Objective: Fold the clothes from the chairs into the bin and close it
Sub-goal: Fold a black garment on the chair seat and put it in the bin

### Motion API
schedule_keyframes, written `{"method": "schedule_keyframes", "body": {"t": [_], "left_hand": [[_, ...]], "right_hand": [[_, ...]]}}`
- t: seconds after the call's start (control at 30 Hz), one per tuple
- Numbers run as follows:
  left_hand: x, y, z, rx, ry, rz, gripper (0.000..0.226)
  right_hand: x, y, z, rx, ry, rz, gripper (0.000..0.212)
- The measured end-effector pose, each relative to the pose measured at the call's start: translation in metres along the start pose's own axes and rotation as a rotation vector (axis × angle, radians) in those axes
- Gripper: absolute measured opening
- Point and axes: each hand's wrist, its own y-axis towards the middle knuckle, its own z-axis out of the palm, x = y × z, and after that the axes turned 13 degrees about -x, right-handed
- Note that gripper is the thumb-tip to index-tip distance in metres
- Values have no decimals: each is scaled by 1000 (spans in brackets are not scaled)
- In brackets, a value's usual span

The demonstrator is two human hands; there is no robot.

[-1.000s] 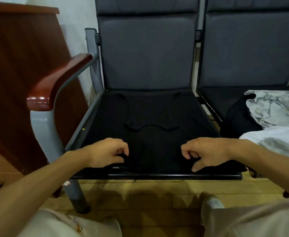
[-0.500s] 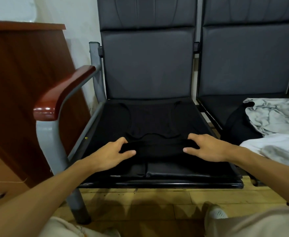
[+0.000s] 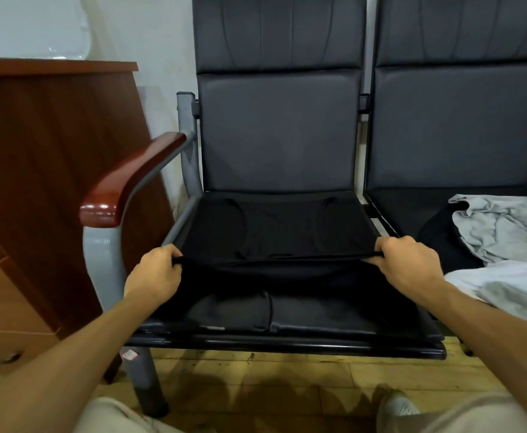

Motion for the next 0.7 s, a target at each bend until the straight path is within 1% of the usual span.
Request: {"method": "schedule_keyframes", "body": {"t": [0.07,0.1,0.17,0.23,0.33,0.43,0.47,0.53,0.6,0.63,0.7], "left_hand": [[0,1,-1,-66,-15,-79,6],[1,1,-1,-105,-56,-125,8],[1,2,-1,-164,-213,-240,14],[3,2,-1,-128,-295,-327,20],[5,2,2,1,-208,-328,26],[0,3,2,27,-78,-224,24],[-2,3,2,44,-55,-183,21],[-5,1,2,90,1,-109,16],[-8,-2,1,99,88,-33,13],[-9,-4,1,86,118,-9,15],[-13,-7,3,82,125,-4,30]], "right_hand": [[1,0,0,-15,53,-15,22],[2,0,1,-30,78,-46,25],[5,-1,1,-50,167,-84,33],[6,0,-2,-31,332,-81,29],[4,3,-3,-18,432,-136,13],[2,2,-4,-37,540,-150,10],[3,1,-5,-20,593,-125,12],[6,0,-6,-8,653,-18,19],[6,1,-5,-51,609,127,26],[6,1,-3,-59,576,211,28],[4,2,-1,-36,513,367,28]]}}
